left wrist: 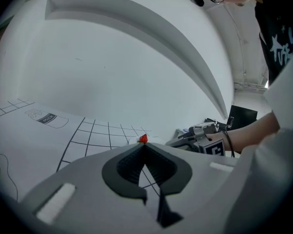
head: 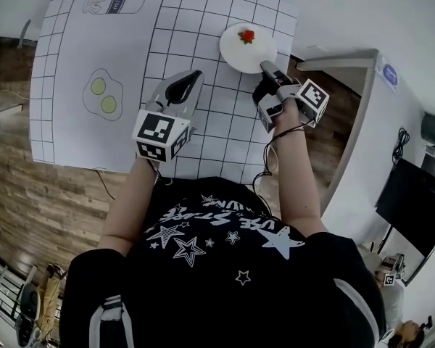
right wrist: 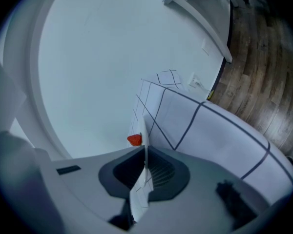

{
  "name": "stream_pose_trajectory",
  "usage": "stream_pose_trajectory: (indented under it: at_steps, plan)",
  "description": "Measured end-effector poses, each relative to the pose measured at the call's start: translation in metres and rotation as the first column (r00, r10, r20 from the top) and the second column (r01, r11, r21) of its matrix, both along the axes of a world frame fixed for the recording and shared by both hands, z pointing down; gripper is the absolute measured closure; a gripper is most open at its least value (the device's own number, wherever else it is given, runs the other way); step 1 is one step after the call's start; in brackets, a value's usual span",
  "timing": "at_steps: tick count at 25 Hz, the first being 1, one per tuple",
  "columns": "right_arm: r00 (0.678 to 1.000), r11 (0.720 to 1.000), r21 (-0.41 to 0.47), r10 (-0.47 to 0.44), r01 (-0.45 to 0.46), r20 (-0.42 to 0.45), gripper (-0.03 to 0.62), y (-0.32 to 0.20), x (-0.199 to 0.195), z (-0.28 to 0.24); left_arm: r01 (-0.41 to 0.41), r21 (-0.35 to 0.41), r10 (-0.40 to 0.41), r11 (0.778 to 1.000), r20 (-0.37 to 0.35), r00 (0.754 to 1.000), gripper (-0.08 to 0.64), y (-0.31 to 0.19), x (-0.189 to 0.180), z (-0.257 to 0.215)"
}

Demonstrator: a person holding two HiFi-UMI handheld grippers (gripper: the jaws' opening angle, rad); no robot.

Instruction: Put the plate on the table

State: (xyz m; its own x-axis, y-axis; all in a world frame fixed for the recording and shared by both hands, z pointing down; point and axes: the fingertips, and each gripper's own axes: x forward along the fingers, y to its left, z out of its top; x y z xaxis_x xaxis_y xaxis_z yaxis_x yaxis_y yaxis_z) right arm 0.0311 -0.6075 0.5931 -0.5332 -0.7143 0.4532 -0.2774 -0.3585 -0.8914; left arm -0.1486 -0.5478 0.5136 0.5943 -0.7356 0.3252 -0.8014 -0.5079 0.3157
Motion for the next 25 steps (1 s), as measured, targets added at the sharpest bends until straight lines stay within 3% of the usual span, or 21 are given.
stream_pose_trajectory:
  at_steps: [6, 8, 17, 25]
  plan:
    - [0.997, 0.999, 0.014, -0.027, 0.028, -0.067, 0.563, -0.009, -0.002, 0.002, -0.03, 0.017, 0.03, 0.999, -0.012, 0.999, 0.551, 0.003, 0.008, -0.004]
    - [0.994, 0.999, -0.005, -0.039, 0.038, -0.099, 0.5, -0.008, -0.002, 0.003, -0.028, 0.015, 0.029, 0.999, -0.007, 1.0, 0.551, 0.004, 0.008, -0.005]
    - [0.982, 0.995, -0.043, -0.096, 0.09, -0.163, 0.451, 0.002, -0.006, 0.006, -0.031, 0.019, 0.031, 0.999, 0.001, 1.0, 0.551, 0.019, 0.009, -0.011]
    - [0.988, 0.997, -0.067, -0.042, 0.033, -0.148, 0.449, 0.023, 0.017, 0.001, -0.03, 0.036, 0.029, 0.999, 0.009, 1.0, 0.551, 0.037, 0.018, -0.02]
